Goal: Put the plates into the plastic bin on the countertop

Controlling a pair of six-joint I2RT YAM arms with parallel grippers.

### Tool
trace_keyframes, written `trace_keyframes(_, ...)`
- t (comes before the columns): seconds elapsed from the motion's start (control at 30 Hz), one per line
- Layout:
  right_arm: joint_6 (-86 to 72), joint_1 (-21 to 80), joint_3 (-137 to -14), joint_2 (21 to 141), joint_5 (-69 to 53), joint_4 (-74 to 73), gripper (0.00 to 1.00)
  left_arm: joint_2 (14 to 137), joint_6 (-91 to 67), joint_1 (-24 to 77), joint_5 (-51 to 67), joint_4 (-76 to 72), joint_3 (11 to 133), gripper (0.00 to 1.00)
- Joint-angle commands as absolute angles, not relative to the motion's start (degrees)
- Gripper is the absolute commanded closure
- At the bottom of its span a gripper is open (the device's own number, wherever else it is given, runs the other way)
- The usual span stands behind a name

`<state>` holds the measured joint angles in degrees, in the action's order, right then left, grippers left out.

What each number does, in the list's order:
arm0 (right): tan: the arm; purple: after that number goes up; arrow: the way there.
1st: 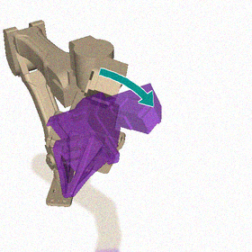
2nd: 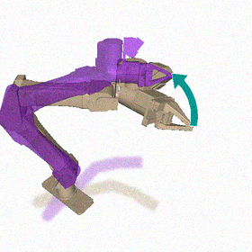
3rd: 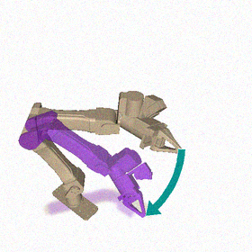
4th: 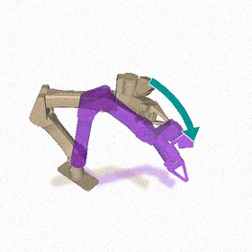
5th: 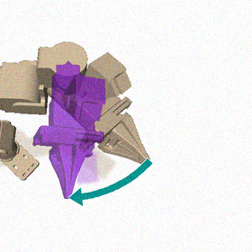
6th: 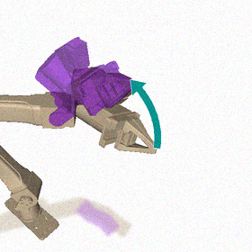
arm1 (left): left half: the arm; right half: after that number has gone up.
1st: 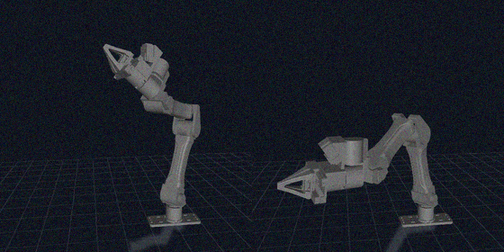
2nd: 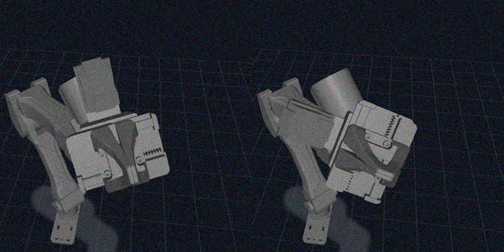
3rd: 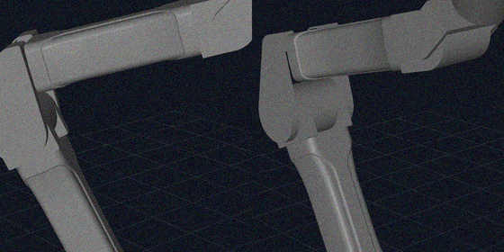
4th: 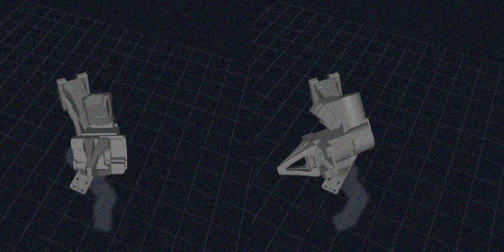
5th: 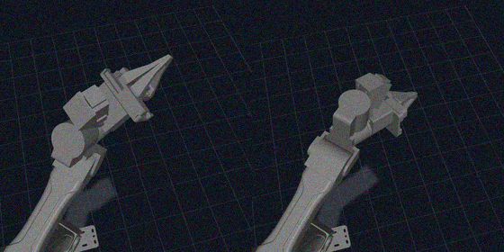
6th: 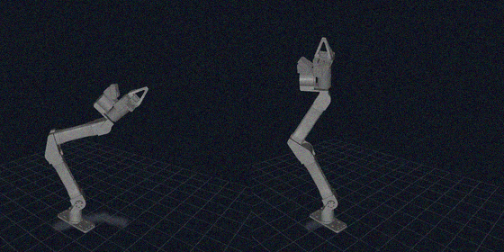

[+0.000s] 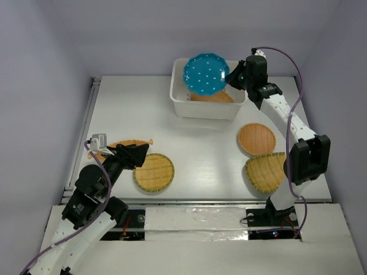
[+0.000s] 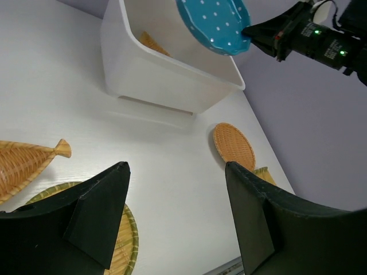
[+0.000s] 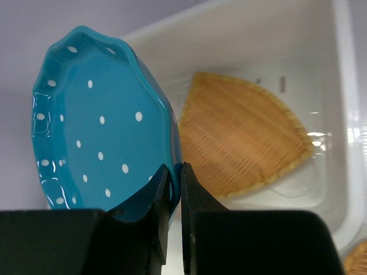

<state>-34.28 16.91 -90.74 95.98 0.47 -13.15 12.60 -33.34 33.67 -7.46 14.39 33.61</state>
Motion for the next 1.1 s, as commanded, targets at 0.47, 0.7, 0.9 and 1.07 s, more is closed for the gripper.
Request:
trace_keyframes(0.47, -32.17, 15.03, -100.11, 110.13, 1.51, -8.27, 1.0, 12.74, -33.31, 33.57, -6.33, 11.78, 33.75, 0.35)
trace_keyframes(0.7, -31.29, 15.03, -96.15, 110.56, -1.67, -8.25, 1.0, 13.36, -33.22, 32.52, -5.28, 11.25, 33.57, 0.35)
trace_keyframes(0.9, -29.71, 15.03, -95.28, 111.8, -3.07, -11.42, 1.0, 13.36, -33.22, 31.99, -5.27, 11.25, 33.57, 0.35)
trace_keyframes(1.07, -29.44, 15.03, -93.34, 110.66, -2.64, -11.34, 0.78, 13.71, -33.22, 31.99, -5.1, 11.16, 33.57, 0.35)
